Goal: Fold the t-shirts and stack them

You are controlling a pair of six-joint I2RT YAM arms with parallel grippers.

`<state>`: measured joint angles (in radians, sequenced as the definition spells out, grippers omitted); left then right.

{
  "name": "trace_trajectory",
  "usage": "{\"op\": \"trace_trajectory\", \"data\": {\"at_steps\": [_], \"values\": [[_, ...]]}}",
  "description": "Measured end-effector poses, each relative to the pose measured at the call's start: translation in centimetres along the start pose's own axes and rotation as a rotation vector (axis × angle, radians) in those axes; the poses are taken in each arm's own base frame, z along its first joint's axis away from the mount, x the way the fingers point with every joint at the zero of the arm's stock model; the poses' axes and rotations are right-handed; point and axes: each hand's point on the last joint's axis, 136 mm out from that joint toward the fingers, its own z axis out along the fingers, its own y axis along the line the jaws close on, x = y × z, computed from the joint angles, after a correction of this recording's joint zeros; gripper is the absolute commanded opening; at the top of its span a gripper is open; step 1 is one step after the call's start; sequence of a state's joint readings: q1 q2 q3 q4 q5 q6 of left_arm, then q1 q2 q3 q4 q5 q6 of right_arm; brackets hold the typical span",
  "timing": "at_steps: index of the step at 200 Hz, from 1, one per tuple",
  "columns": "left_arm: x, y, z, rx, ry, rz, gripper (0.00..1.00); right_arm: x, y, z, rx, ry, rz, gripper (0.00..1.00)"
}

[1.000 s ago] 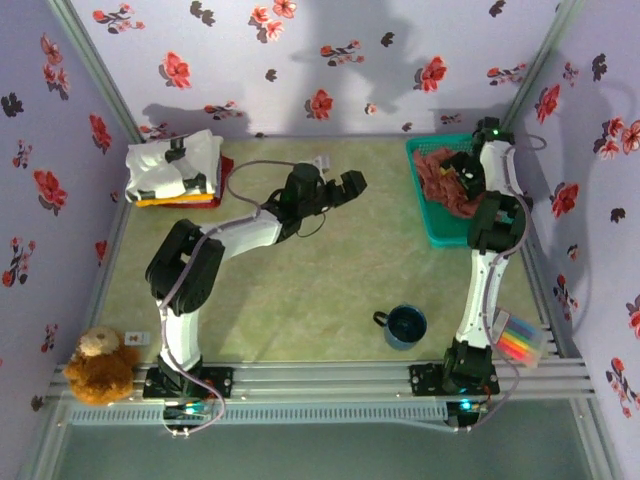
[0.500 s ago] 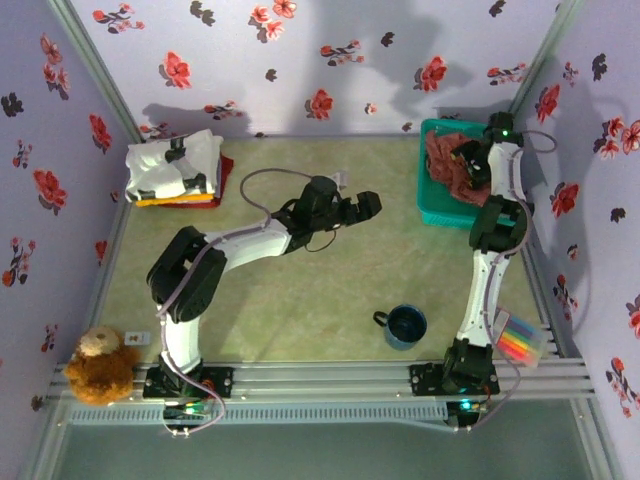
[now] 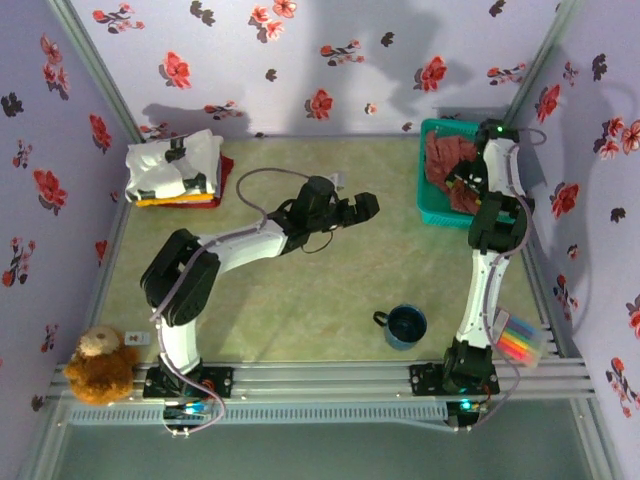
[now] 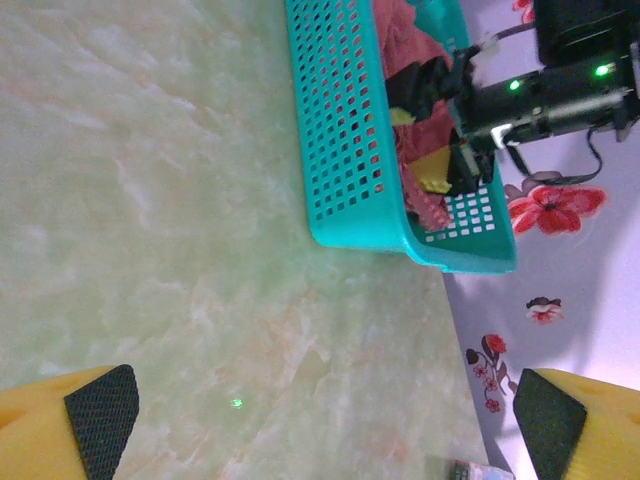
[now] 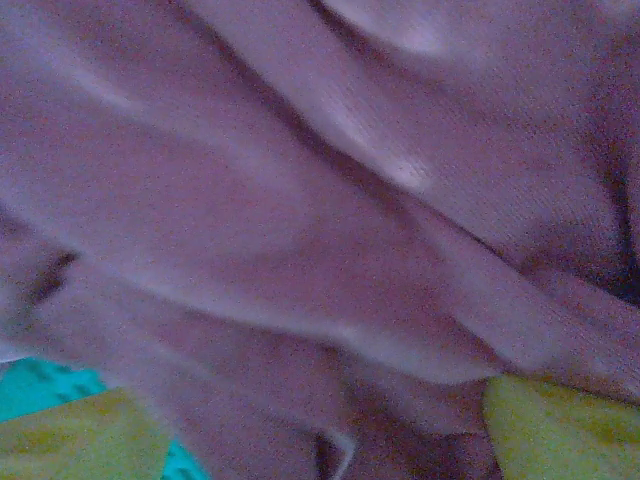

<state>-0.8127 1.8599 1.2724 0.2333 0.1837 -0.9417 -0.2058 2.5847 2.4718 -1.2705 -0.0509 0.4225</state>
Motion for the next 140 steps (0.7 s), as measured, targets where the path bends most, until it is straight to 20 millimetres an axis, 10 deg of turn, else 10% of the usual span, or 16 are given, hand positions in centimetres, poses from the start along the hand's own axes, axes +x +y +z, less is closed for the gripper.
{"op": "trace_trajectory", "data": {"at_steps": [140], "values": [[0.1, -0.1, -1.1, -0.013, 0.009, 0.007, 1.0, 0.3, -4.7, -0.5, 0.174, 0.018, -0.147, 0.89]]}}
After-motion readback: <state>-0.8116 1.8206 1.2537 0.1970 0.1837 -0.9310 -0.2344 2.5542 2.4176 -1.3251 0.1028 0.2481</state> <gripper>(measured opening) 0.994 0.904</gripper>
